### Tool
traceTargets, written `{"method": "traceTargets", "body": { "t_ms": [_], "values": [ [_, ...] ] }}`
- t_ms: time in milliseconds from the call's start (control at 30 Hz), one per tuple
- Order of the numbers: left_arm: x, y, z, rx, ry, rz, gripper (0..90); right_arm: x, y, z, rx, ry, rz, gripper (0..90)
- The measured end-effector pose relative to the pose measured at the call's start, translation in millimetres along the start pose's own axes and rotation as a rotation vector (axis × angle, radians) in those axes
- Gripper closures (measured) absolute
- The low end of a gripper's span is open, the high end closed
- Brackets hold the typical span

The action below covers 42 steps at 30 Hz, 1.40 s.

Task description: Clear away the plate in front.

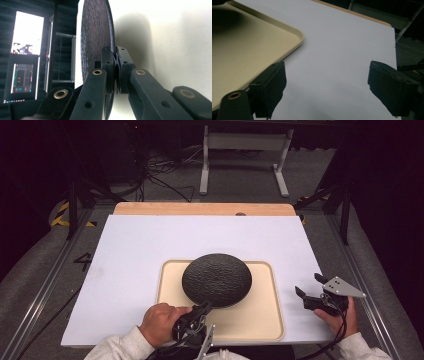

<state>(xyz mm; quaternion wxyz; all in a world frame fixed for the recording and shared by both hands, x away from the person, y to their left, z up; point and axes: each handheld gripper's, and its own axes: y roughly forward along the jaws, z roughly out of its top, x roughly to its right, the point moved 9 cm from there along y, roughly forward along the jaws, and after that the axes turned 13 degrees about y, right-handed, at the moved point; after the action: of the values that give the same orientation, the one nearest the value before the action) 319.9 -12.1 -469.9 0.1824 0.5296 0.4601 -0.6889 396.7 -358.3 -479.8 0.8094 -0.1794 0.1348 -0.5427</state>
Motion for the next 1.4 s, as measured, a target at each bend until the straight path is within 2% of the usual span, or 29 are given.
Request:
{"method": "traceTargets", "body": {
  "t_ms": [167,200,267,400,467,633,767,867,967,1033,1100,1233,1267,1333,1400],
  "values": [
    [7.2,3.7,3.1,0.01,0.011,-0.027,85.5,-0.8,0.4,-0.4,-0.004,-0.015,-0.006,15.6],
    [9.4,4.5,3.3,0.013,0.011,-0.047,85.1,-1.0,0.3,-0.6,-0.004,-0.016,-0.004,15.6],
    [10.9,5.1,4.2,0.012,0.019,-0.044,85.2,-0.8,0.4,-0.7,-0.005,-0.02,-0.009,15.6],
    [12.0,8.1,5.3,0.021,0.004,-0.046,85.8,-1.8,1.3,-2.2,-0.011,-0.027,-0.007,15.5],
    [15.3,11.7,4.5,0.023,0.0,-0.071,86.5,-2.6,1.7,-2.9,-0.015,-0.033,-0.004,15.5],
    [17.2,14.0,5.2,0.044,-0.003,-0.085,87.2,-3.0,2.0,-3.5,-0.018,-0.032,0.0,15.5],
    [19.5,14.9,5.6,0.059,-0.025,-0.122,86.5,-3.7,2.3,-3.9,-0.019,-0.03,0.007,15.5],
    [19.8,14.8,3.9,0.08,-0.082,-0.148,84.0,-3.9,2.4,-4.5,-0.022,-0.028,0.009,15.5],
    [21.5,15.6,4.1,0.095,-0.119,-0.18,82.9,-3.6,2.4,-4.5,-0.022,-0.026,0.011,15.5],
    [24.9,16.8,4.8,0.1,-0.13,-0.207,80.9,-3.6,2.2,-4.3,-0.017,-0.027,0.005,15.6],
    [31.7,19.2,5.8,0.104,-0.145,-0.251,78.8,-5.1,1.4,-3.0,-0.01,-0.033,0.007,15.6],
    [37.7,22.2,9.0,0.099,-0.127,-0.271,77.4,-5.2,3.1,-5.0,-0.024,-0.038,0.004,15.6],
    [39.3,22.9,10.0,0.104,-0.127,-0.288,77.3,-5.2,3.2,-5.5,-0.027,-0.042,-0.001,15.6],
    [39.4,23.2,10.3,0.109,-0.134,-0.293,77.0,-5.7,3.1,-4.9,-0.024,-0.042,0.003,15.6],
    [39.2,23.0,9.9,0.117,-0.166,-0.303,76.5,-5.7,3.4,-5.2,-0.026,-0.041,0.005,15.6]
  ]
}}
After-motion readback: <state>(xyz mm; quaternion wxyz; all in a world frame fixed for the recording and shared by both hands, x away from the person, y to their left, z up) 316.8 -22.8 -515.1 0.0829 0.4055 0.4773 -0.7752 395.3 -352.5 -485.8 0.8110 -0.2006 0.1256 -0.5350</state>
